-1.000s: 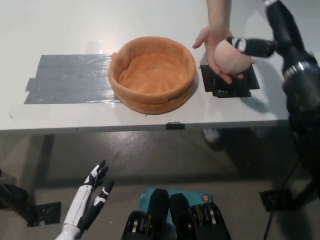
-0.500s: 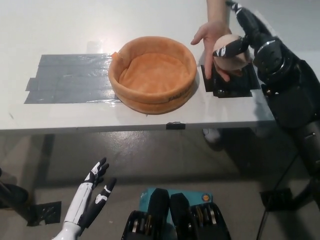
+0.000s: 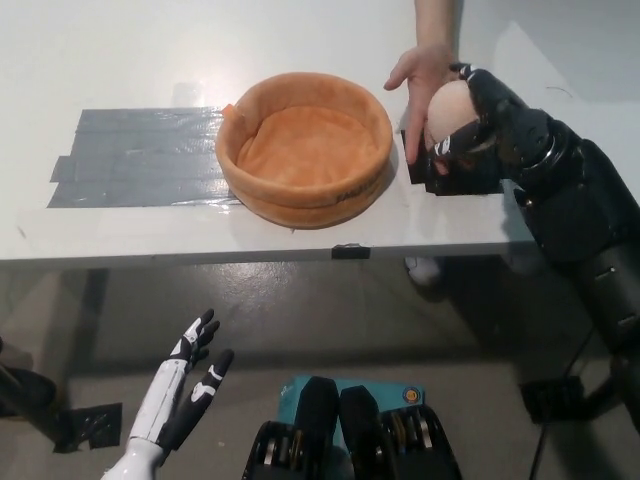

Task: A person hands a emotional support dumpling to the robot which it grabs with its right hand and places in the soft place kept infront of it in the centre of the desk

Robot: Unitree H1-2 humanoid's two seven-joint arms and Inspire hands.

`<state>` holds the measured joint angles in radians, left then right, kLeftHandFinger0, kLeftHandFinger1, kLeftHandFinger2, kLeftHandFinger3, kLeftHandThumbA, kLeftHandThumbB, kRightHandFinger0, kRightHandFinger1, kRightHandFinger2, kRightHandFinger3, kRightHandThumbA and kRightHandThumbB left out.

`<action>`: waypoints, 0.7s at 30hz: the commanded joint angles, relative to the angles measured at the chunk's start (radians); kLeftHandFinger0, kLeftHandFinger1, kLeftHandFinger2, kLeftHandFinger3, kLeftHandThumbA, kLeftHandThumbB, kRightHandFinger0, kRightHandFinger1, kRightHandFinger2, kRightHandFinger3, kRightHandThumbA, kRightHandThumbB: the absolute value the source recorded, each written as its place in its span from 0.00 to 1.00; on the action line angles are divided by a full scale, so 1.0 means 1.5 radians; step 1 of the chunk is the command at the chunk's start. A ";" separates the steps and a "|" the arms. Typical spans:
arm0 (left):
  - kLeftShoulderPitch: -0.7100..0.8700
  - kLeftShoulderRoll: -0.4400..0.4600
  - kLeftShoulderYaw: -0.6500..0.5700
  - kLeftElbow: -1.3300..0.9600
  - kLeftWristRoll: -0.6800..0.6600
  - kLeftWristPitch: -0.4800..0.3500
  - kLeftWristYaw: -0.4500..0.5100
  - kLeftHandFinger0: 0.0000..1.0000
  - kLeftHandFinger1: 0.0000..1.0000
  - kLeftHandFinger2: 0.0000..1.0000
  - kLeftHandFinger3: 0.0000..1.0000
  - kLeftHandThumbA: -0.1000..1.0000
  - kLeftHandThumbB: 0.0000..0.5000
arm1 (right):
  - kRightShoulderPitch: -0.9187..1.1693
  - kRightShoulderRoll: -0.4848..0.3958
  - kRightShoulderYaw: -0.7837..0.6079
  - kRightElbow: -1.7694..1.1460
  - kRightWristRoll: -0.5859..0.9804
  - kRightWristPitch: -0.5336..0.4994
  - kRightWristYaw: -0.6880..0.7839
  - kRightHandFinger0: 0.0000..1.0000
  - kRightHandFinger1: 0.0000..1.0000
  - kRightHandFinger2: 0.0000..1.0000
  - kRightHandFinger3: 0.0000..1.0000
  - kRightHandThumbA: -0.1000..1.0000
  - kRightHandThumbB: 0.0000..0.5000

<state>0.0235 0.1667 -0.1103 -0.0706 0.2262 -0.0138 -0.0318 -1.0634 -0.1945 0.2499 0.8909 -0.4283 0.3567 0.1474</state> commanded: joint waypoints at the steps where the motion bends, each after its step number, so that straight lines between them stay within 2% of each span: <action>1: -0.005 0.006 -0.002 -0.018 0.004 -0.015 -0.007 1.00 1.00 1.00 1.00 0.91 0.20 | -0.033 0.004 -0.017 0.022 0.009 -0.068 -0.081 0.56 0.66 0.71 0.59 0.04 0.47; 2: -0.007 0.006 -0.002 -0.018 0.005 -0.013 -0.007 1.00 1.00 1.00 1.00 0.92 0.21 | -0.031 0.005 -0.020 0.024 0.006 -0.087 -0.105 0.12 0.24 0.31 0.31 0.00 0.37; 3: -0.008 0.006 -0.002 -0.020 0.006 -0.009 -0.008 1.00 1.00 1.00 1.00 0.92 0.21 | -0.029 0.006 -0.023 0.026 0.005 -0.109 -0.129 0.00 0.09 0.35 0.43 0.00 0.38; 4: -0.009 0.006 -0.001 -0.020 0.005 -0.009 -0.008 1.00 1.00 1.00 1.00 0.92 0.20 | -0.029 0.007 -0.024 0.028 0.005 -0.117 -0.138 0.00 0.11 0.45 0.52 0.00 0.38; 5: -0.009 0.006 0.000 -0.019 0.002 -0.011 -0.007 1.00 1.00 1.00 1.00 0.92 0.18 | -0.027 0.007 -0.027 0.026 0.006 -0.137 -0.152 0.00 0.20 0.64 0.66 0.00 0.37; 7: -0.010 0.005 0.001 -0.019 -0.002 -0.013 -0.008 1.00 1.00 1.00 1.00 0.90 0.16 | -0.026 0.009 -0.033 0.011 0.006 -0.148 -0.176 0.00 0.37 0.84 0.81 0.00 0.37; 8: -0.012 0.006 0.001 -0.020 -0.001 -0.014 -0.008 1.00 1.00 1.00 1.00 0.89 0.15 | -0.027 0.010 -0.038 0.003 0.006 -0.147 -0.188 0.02 0.48 0.90 0.95 0.00 0.36; 9: -0.012 0.006 0.001 -0.020 -0.001 -0.013 -0.009 1.00 1.00 1.00 1.00 0.89 0.14 | -0.026 0.010 -0.038 -0.003 0.003 -0.152 -0.198 0.02 0.53 0.90 1.00 0.00 0.37; 10: -0.013 0.006 0.001 -0.020 -0.002 -0.012 -0.009 1.00 1.00 1.00 1.00 0.89 0.14 | -0.024 0.011 -0.041 -0.009 0.002 -0.171 -0.218 0.02 0.53 0.87 0.96 0.00 0.40; 11: -0.013 0.005 0.002 -0.020 -0.002 -0.010 -0.009 1.00 1.00 1.00 1.00 0.89 0.16 | -0.022 0.011 -0.040 -0.021 -0.006 -0.174 -0.233 0.05 0.56 0.88 0.96 0.00 0.41; 13: -0.012 0.006 0.001 -0.020 0.002 -0.009 -0.008 1.00 1.00 1.00 1.00 0.90 0.17 | -0.019 0.012 -0.039 -0.056 -0.013 -0.173 -0.245 0.02 0.57 0.92 1.00 0.00 0.37; 16: -0.013 0.007 0.003 -0.021 -0.004 -0.012 -0.009 1.00 1.00 1.00 1.00 0.90 0.17 | -0.021 0.016 -0.042 -0.104 -0.016 -0.177 -0.256 0.05 0.63 0.98 1.00 0.00 0.35; 17: -0.014 0.008 0.003 -0.019 -0.002 -0.013 -0.009 1.00 1.00 1.00 1.00 0.90 0.15 | -0.025 0.017 -0.038 -0.123 -0.025 -0.171 -0.261 0.05 0.62 0.99 1.00 0.00 0.35; 18: -0.016 0.008 0.003 -0.019 -0.003 -0.014 -0.009 1.00 1.00 1.00 1.00 0.90 0.15 | -0.028 0.022 -0.040 -0.152 -0.024 -0.155 -0.256 0.03 0.55 0.99 1.00 0.00 0.35; 19: -0.017 0.009 0.003 -0.018 -0.002 -0.014 -0.009 1.00 1.00 1.00 1.00 0.90 0.15 | -0.029 0.025 -0.038 -0.172 -0.028 -0.149 -0.255 0.17 0.59 0.90 0.90 0.00 0.41; 20: -0.018 0.008 0.003 -0.017 -0.002 -0.014 -0.009 1.00 1.00 1.00 1.00 0.90 0.15 | -0.028 0.027 -0.033 -0.194 -0.031 -0.151 -0.252 0.12 0.42 0.64 0.63 0.00 0.46; 21: -0.016 0.007 0.003 -0.019 -0.002 -0.012 -0.009 1.00 1.00 1.00 1.00 0.90 0.16 | -0.026 0.034 -0.025 -0.228 -0.037 -0.160 -0.246 0.05 0.32 0.54 0.55 0.00 0.42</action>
<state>0.0174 0.1669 -0.1082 -0.0707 0.2258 -0.0126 -0.0322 -1.0414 -0.1655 0.2047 0.6887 -0.4475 0.1736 -0.1643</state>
